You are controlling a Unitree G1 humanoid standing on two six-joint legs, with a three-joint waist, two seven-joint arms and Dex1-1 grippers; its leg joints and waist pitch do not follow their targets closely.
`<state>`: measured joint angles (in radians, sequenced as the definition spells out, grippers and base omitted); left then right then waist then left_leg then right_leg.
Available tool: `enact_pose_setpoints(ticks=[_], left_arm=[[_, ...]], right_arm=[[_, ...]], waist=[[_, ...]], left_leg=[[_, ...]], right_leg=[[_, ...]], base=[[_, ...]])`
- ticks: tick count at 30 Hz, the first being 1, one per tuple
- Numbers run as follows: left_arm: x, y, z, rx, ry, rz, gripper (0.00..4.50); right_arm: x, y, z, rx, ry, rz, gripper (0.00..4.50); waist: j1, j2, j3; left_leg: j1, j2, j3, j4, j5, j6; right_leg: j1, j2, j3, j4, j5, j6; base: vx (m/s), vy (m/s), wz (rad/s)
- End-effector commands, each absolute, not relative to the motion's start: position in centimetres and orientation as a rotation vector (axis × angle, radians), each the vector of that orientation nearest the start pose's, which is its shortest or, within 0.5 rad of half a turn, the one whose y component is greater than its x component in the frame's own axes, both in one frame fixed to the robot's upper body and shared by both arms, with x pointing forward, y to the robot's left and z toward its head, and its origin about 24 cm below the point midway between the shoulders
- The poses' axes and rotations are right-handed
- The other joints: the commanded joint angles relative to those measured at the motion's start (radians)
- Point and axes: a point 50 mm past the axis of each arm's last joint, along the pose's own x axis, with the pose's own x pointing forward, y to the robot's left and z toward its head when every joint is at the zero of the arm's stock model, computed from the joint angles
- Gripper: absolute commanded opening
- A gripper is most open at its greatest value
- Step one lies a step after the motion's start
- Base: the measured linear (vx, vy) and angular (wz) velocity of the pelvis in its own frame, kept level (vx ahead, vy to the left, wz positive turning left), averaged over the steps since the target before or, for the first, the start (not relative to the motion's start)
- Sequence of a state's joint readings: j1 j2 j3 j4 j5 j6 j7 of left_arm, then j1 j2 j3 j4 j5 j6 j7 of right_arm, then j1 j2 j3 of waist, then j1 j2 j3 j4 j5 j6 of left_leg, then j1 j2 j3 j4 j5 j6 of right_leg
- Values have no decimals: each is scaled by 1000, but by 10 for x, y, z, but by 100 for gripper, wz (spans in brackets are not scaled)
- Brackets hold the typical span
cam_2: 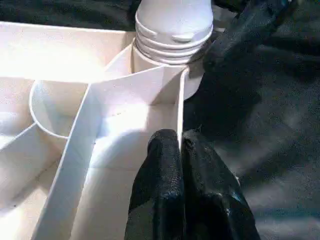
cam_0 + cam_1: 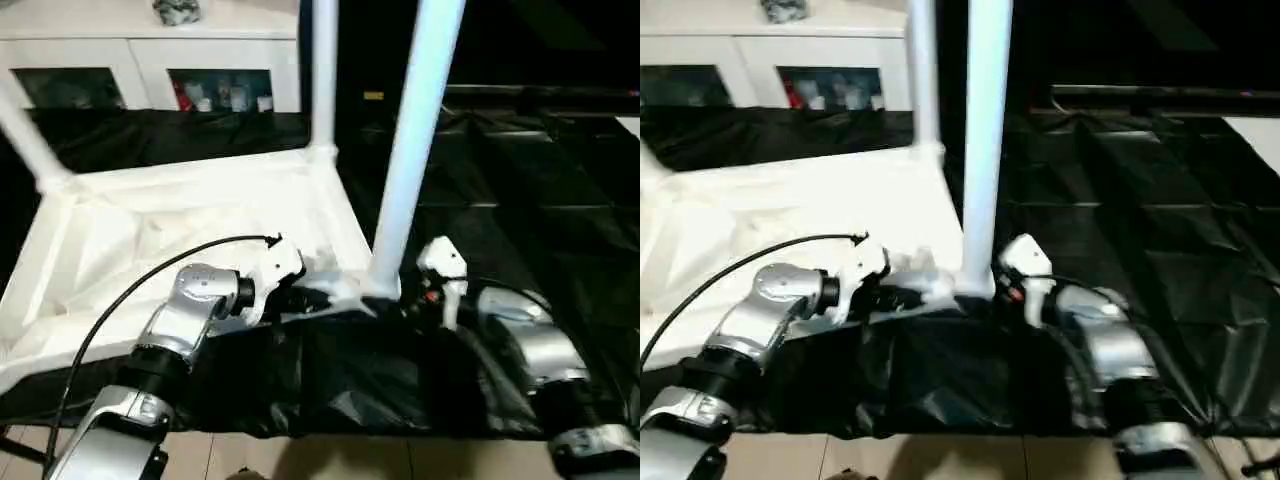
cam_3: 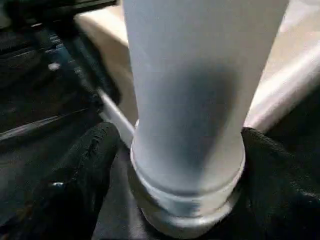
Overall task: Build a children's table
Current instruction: Rotate leg to tighten
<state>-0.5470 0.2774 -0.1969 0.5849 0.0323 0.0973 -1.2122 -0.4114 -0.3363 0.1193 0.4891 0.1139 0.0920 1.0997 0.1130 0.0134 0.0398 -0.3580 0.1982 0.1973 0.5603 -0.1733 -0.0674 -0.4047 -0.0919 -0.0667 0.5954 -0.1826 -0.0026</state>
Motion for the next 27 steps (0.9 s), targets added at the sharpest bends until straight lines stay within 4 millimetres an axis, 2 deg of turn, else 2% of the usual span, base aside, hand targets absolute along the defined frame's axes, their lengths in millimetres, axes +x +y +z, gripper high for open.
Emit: enact_pose_setpoints(ticks=[1, 3, 4, 6, 8, 9, 14, 17, 20, 22, 23, 24, 25, 27], left_arm=[[311, 105, 50, 281, 343, -1375, 0], [310, 107, 50, 288, 353, -1402, 0], [309, 108, 50, 287, 358, -1410, 0], [309, 109, 51, 292, 368, -1429, 0], [309, 111, 51, 296, 370, -1435, 0], [309, 111, 51, 296, 371, -1438, 0], [312, 113, 51, 308, 362, -1410, 0], [314, 111, 51, 304, 348, -1366, 0], [318, 108, 50, 286, 332, -1288, 0], [322, 102, 49, 285, 320, -1216, 0], [324, 99, 48, 281, 312, -1168, 0], [326, 96, 49, 272, 306, -1139, 0], [327, 95, 49, 266, 303, -1128, 0], [330, 89, 50, 235, 293, -1068, 0]], right_arm=[[276, -113, 30, -105, 347, 1442, 383], [273, -114, 31, -102, 372, 1489, 383], [272, -115, 31, -105, 382, 1506, 361], [271, -116, 32, -110, 398, 1529, 361], [270, -116, 32, -110, 409, 1545, 339], [269, -116, 32, -107, 413, 1552, 323], [268, -116, 33, -103, 421, 1563, 295], [267, -116, 31, -107, 418, 1547, 285], [269, -113, 28, -103, 398, 1489, 281], [279, -105, 24, -87, 358, 1343, 280], [286, -100, 21, -66, 336, 1238, 279], [289, -97, 20, -51, 332, 1187, 278], [291, -96, 19, -44, 331, 1168, 277], [296, -89, 16, -32, 335, 1076, 277]], waist=[[3, -19, -53], [8, -18, -52], [12, -17, -51], [14, -18, -51], [14, -19, -51], [15, -20, -52], [18, -19, -55], [20, -17, -54], [23, -20, -52], [24, -19, -50], [18, -20, -47], [13, -23, -45], [11, -23, -46], [-4, -25, -45]], left_leg=[[2, 35, -10, -52, -196, 96], [8, 38, -10, -53, -219, 82], [12, 39, -9, -55, -234, 75], [7, 40, -12, -58, -239, 62], [8, 39, -12, -58, -241, 55], [6, 38, -13, -57, -237, 54], [5, 37, -12, -54, -207, 59], [5, 37, -12, -54, -208, 59], [7, 37, -12, -55, -222, 53], [9, 37, -12, -57, -238, 45], [9, 36, -15, -61, -257, 29], [10, 32, -19, -65, -282, 11], [13, 32, -20, -66, -291, 5], [16, 32, -23, -68, -316, 2]], right_leg=[[49, -53, 39, -66, -199, -221], [44, -55, 41, -71, -239, -214], [42, -55, 42, -72, -257, -213], [45, -57, 42, -71, -270, -202], [45, -58, 42, -72, -272, -199], [46, -59, 42, -72, -272, -196], [47, -57, 41, -67, -228, -203], [48, -58, 41, -67, -232, -202], [46, -58, 41, -71, -261, -193], [44, -60, 42, -76, -305, -182], [40, -62, 43, -81, -349, -171], [42, -64, 39, -88, -418, -152], [42, -65, 38, -90, -447, -140], [37, -62, 39, -97, -481, -120]], base=[[0, 0, 0], [0, 0, 0], [0, 0, 0], [0, 0, 0], [0, 0, 0], [0, 0, 0], [0, 0, 0], [0, 0, 0], [0, 0, 0], [0, 0, 0], [0, 0, 0], [0, 0, 0], [0, 0, 0], [0, 0, 0]])
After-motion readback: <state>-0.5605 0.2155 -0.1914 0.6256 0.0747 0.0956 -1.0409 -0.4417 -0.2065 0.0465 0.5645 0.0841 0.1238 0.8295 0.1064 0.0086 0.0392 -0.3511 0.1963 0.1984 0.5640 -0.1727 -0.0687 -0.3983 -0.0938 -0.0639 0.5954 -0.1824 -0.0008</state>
